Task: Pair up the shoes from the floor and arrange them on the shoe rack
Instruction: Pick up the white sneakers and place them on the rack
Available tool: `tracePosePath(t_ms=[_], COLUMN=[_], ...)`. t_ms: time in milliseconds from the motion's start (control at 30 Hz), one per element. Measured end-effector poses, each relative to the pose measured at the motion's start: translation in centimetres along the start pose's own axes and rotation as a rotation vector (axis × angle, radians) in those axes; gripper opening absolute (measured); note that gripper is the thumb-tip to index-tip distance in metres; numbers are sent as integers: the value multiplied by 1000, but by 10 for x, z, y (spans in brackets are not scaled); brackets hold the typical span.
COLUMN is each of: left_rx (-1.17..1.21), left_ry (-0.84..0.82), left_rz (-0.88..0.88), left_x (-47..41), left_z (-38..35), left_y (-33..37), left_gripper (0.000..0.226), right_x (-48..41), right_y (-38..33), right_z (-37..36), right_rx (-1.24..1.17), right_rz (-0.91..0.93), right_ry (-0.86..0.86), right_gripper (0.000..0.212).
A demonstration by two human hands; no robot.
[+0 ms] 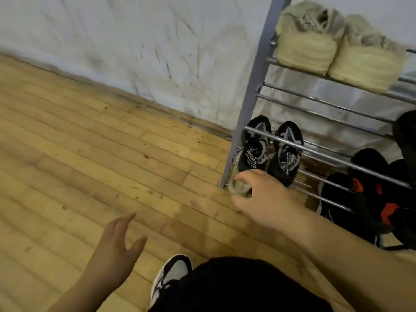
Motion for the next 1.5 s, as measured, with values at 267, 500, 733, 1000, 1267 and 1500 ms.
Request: tracePosePath(t_ms=[267, 500, 733, 1000, 1267, 1500], left_rx=[65, 121, 261, 506, 1113, 1206], left_ry=[62, -21, -77, 85, 217, -110], left_rz=[429, 707, 915, 871, 700, 108], left_x=[90, 161, 193, 182, 154, 125], left_z=[37, -13, -65, -74, -39, 99], left_y=[-187, -314, -384, -365, -290, -123], left_gripper=[78, 103, 102, 107, 113, 83], right_x=[21, 77, 112, 77, 58, 38], right_y=[-213, -323, -298, -276, -277, -304], right_z=[-65, -179, -281, -286, -247, -77], right_rx=[383, 605, 537, 648, 666, 177], right_rz=[479, 704, 621, 525, 409, 417], right_ry=[-504, -679, -864, -874, -801, -462], right_gripper=[79, 95, 100, 96, 99, 101])
Point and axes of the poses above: each hand's wrist, its own x-axis away from the middle knuckle, its own z-axis out of the back of the hand, y = z × x, the point moved 5 cm from there along -x, towards the middle knuckle, and after that the axes turned 12 degrees about -x, right-handed, at the moved point
